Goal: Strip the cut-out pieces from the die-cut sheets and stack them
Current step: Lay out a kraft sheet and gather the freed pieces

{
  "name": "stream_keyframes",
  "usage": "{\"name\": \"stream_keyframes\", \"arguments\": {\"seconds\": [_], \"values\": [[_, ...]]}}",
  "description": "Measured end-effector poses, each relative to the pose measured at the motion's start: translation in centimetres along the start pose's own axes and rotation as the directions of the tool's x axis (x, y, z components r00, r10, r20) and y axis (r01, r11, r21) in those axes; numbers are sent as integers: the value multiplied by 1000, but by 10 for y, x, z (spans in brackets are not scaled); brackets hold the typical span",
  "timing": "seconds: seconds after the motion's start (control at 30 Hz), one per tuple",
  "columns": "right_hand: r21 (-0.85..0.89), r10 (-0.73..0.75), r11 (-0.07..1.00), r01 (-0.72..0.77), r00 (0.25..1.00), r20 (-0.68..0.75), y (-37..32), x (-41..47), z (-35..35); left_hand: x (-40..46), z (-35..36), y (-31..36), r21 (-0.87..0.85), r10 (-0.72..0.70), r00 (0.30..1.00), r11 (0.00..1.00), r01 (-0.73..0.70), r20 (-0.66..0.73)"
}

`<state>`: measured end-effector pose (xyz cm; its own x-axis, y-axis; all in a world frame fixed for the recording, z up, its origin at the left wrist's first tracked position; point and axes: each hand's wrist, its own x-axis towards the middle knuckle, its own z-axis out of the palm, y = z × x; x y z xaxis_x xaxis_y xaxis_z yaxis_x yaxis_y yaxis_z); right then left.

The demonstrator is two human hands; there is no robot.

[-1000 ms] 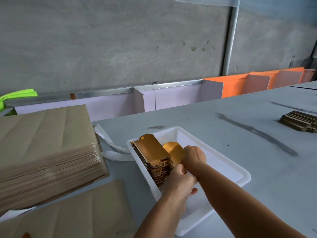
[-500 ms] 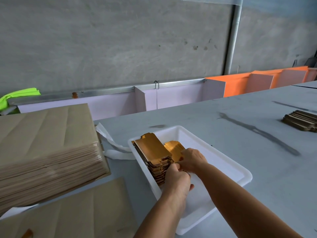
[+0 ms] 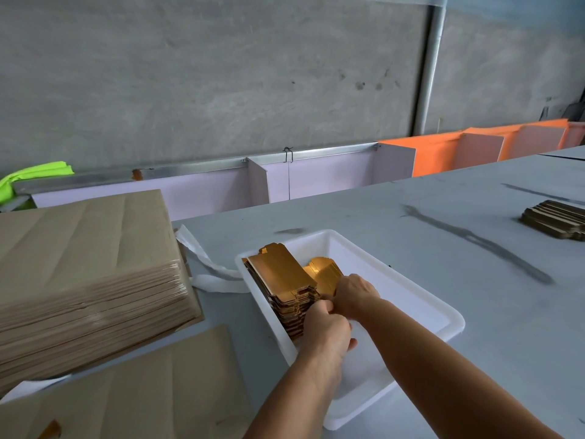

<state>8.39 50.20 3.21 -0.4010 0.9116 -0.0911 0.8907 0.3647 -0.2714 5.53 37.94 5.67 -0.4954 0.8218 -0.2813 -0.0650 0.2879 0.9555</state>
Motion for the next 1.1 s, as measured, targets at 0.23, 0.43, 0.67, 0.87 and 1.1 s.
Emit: {"name": "stream_keyframes", "arguments": {"seconds": [0.23,0.43,0.67,0.87,1.1], "values": [[-91,-43,995,45,999,32,1,0,-2,3,2,-4,-11,3,1000,1000,-3,-10],[-59,-12,998,8,998,-56,-5,-16,-22,-6,-4,4,17,107,993,994,-108,59],[-10,-106,994,111,923,-370,-16,-78,-46,-69,-58,-4,111,299,954,948,-297,-3],[58,-333,889,455,728,-599,-65,-173,-24,-154,-138,-54,536,457,883,774,-337,-106],[222,-698,659,718,694,-174,-165,-256,43,-240,-250,-120,964,466,882,259,-56,-74]]}}
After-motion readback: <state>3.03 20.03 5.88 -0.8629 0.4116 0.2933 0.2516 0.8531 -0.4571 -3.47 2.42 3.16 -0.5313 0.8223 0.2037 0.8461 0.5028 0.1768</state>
